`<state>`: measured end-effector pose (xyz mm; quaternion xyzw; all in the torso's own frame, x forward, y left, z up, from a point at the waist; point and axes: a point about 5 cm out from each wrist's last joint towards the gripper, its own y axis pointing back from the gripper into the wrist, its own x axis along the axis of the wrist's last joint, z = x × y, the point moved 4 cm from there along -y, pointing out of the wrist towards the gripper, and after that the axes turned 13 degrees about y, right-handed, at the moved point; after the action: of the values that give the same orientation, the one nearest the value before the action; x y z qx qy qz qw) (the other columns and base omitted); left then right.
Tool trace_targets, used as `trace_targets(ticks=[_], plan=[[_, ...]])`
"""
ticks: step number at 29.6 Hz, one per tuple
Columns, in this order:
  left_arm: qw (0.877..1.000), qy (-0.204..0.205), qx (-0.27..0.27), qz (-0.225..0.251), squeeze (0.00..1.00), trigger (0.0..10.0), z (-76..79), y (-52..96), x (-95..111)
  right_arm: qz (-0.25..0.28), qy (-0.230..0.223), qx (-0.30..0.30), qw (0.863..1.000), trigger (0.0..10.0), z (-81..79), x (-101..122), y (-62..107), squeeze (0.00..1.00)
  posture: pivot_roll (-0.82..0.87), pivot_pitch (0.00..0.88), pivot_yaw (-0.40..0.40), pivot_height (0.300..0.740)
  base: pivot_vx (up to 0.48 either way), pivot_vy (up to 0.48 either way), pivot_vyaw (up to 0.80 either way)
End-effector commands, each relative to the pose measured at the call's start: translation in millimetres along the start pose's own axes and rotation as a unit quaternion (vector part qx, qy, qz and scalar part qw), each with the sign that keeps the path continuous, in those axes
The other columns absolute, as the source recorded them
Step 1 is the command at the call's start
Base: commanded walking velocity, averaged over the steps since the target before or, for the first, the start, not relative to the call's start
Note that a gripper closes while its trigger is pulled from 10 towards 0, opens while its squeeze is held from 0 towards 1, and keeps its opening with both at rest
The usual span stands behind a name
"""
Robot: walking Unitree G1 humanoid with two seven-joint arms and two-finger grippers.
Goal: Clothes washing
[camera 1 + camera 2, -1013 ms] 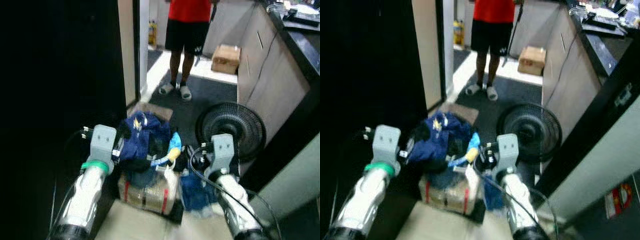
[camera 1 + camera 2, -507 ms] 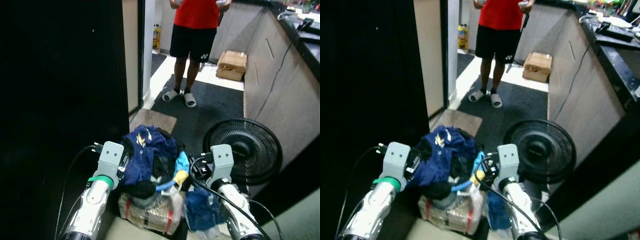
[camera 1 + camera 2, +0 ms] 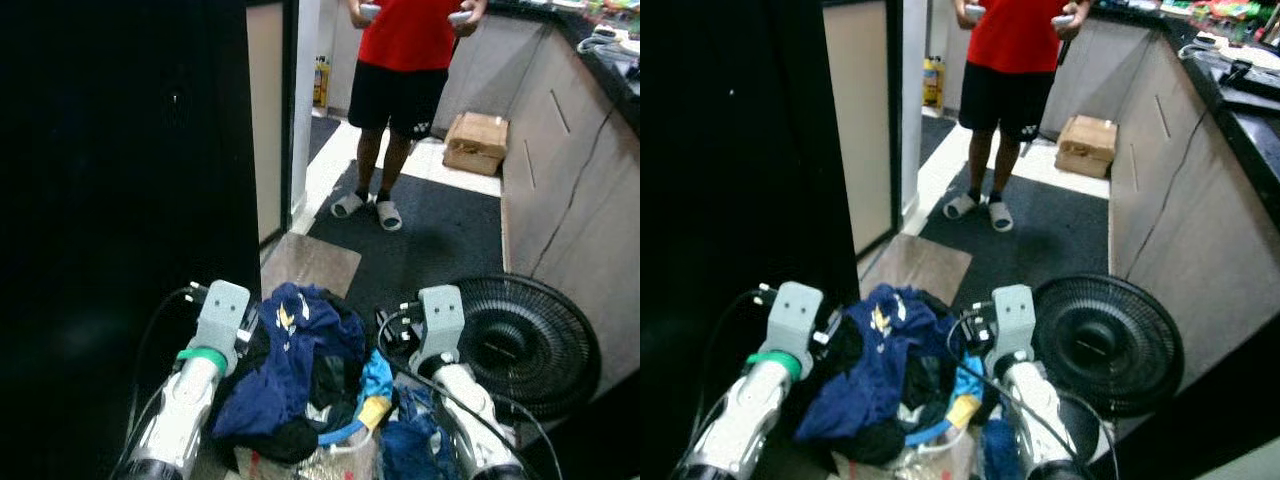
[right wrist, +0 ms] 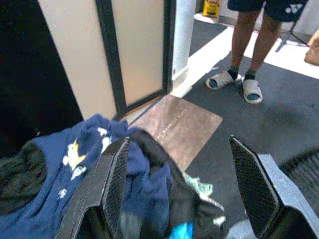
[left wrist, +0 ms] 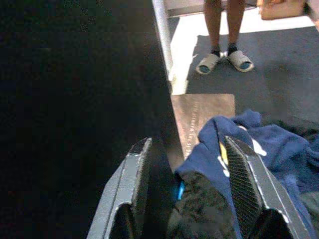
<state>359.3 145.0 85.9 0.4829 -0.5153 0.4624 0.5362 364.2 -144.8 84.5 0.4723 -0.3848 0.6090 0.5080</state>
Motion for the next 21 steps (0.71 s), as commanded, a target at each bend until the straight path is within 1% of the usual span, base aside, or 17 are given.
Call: trace_targets(ticks=[1,13,16,20,21], plan=[[1.000,-0.006,-0.008,-0.013,0.00,10.0,2.7,2.5,-8.5,-0.013,-0.003,-0.002,1.000,10.0,0.2,-9.3,4.5,0.00,0.02,0.000,0.016,0.740,0.000,0.000,0.00],[1.000,-0.007,-0.015,-0.023,0.00,10.0,6.2,4.8,-16.6,-0.012,0.001,0.000,1.000,10.0,-0.9,-10.1,5.6,0.00,0.02,0.000,0.016,0.740,0.000,0.000,0.00],[0.999,-0.009,-0.026,-0.039,0.00,10.0,9.0,7.7,-25.3,-0.014,0.009,0.004,1.000,10.0,-3.4,-12.2,6.6,0.00,0.02,0.001,0.015,0.740,0.000,0.000,0.00],[0.998,-0.009,-0.034,-0.050,0.00,10.0,11.2,10.1,-31.6,-0.015,0.011,0.005,1.000,10.0,-4.5,-13.0,7.2,0.00,0.02,0.011,0.016,0.740,0.000,0.000,0.00],[0.998,0.000,-0.038,-0.058,0.00,10.0,12.5,11.5,-35.0,-0.015,0.011,0.005,1.000,10.0,-5.1,-13.1,7.5,0.00,0.02,0.016,0.017,0.740,0.000,0.000,0.00]])
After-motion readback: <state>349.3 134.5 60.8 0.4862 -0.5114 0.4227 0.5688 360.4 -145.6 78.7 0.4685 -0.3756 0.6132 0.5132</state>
